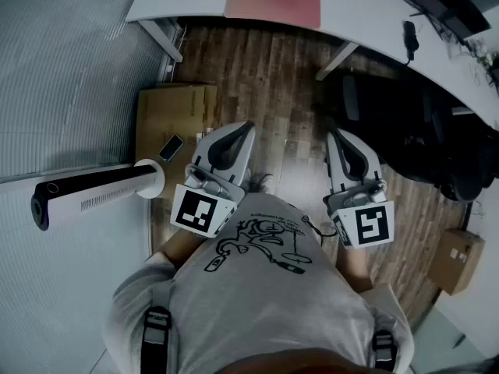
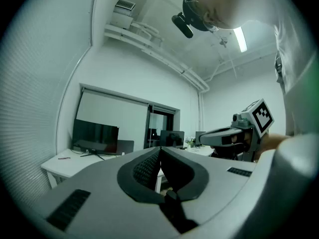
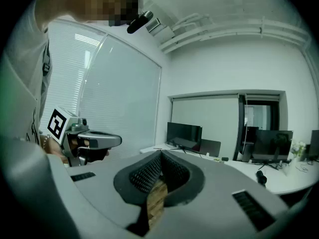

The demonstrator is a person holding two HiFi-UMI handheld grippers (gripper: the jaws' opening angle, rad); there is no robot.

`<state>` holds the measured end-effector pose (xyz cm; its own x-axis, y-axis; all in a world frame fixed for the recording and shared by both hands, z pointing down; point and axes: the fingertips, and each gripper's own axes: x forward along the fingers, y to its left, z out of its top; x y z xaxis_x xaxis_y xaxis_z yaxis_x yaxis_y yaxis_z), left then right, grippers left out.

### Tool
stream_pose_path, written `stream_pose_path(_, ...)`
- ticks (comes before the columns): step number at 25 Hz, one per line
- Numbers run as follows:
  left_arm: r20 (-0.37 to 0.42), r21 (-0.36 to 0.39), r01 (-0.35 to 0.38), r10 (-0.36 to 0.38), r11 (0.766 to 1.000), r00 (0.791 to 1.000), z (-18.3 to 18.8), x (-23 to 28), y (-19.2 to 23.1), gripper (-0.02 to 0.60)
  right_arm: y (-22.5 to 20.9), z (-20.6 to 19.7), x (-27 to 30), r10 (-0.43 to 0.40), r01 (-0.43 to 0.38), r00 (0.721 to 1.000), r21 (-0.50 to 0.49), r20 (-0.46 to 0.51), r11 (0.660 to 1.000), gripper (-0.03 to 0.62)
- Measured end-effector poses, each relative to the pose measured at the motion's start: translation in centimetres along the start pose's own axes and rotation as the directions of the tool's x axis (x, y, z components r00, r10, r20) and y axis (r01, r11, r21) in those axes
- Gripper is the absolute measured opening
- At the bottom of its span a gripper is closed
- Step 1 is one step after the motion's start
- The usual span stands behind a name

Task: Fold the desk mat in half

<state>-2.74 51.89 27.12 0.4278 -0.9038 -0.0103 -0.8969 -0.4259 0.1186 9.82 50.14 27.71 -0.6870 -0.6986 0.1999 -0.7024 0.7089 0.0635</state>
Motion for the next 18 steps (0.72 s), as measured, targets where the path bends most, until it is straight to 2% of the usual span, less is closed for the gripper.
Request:
stream_pose_path(5, -0.042, 0.032, 0.004, -0.003, 0.999, 0.999, -0.2, -1.8, 3.2, 0.021, 2.3, 0.6, 1.9, -0.018, 0.018, 1.000, 0.003, 0.004, 1.000, 0.006)
stream_pose_path(8, -0.053, 0.023, 0.011, -0.010, 1.000, 0.999, -0.3, -2.5, 5.5, 0.020, 3.3, 1.0, 3.3, -0.042, 0.041, 0.999, 0.024, 0.026, 0.999, 0.006)
stream_pose_path(12, -0.056, 0.034, 0.028, -0.026, 0.999, 0.998, -0.2, -2.5, 8.1, 0.021, 4.1, 1.3, 5.4, -0.070, 0.069, 0.997, 0.021, 0.026, 0.997, 0.006)
stream_pose_path(18, -0.030, 0.030, 0.037, -0.036, 0.999, 0.999, 0.9, -1.2, 10.5, 0.021, 4.1, 1.6, 7.9, -0.066, 0.066, 0.998, 0.006, 0.015, 0.998, 0.006)
